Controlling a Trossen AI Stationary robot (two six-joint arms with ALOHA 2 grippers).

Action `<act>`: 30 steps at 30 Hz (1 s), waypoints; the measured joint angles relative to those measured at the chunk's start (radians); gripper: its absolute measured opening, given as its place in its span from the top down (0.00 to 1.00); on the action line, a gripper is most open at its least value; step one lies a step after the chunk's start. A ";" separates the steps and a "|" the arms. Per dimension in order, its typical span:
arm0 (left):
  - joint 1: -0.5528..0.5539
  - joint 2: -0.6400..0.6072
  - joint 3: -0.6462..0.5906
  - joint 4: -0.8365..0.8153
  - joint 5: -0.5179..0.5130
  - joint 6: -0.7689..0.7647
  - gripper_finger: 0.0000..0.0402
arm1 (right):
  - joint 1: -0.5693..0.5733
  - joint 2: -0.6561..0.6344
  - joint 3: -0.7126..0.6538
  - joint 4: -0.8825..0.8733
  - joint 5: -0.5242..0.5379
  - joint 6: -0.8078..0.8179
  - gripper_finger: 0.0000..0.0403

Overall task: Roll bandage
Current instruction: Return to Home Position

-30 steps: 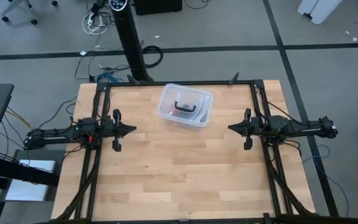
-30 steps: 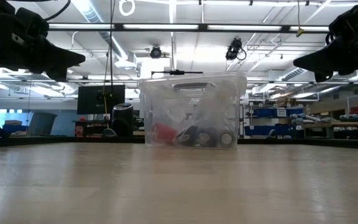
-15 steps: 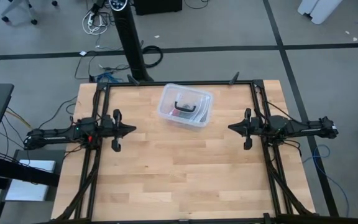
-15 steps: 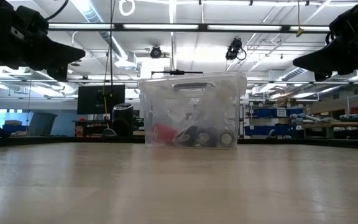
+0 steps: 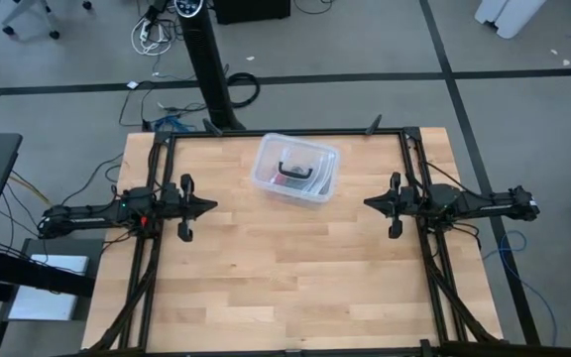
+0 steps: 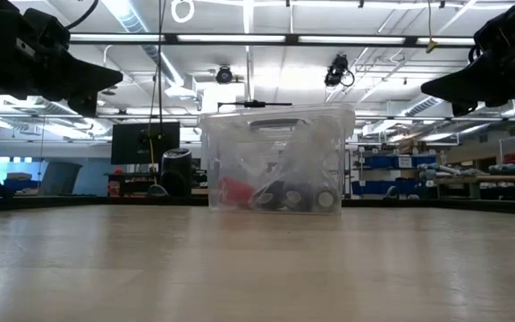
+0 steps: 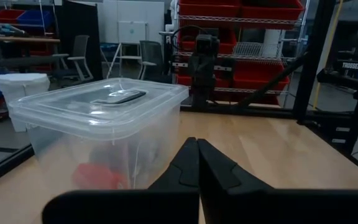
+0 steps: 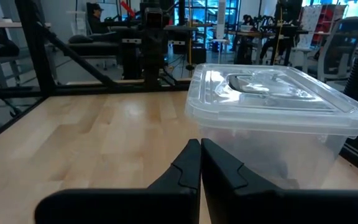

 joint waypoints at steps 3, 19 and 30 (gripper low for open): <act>0.000 0.000 0.000 0.000 0.000 0.000 1.00 | 0.000 0.000 0.000 0.000 0.000 0.000 0.97; 0.000 0.000 0.000 0.001 0.000 0.000 1.00 | 0.000 0.000 0.000 0.002 0.000 0.000 0.99; 0.000 0.000 0.000 0.001 0.000 0.000 1.00 | 0.000 0.000 0.000 0.002 -0.001 0.000 0.98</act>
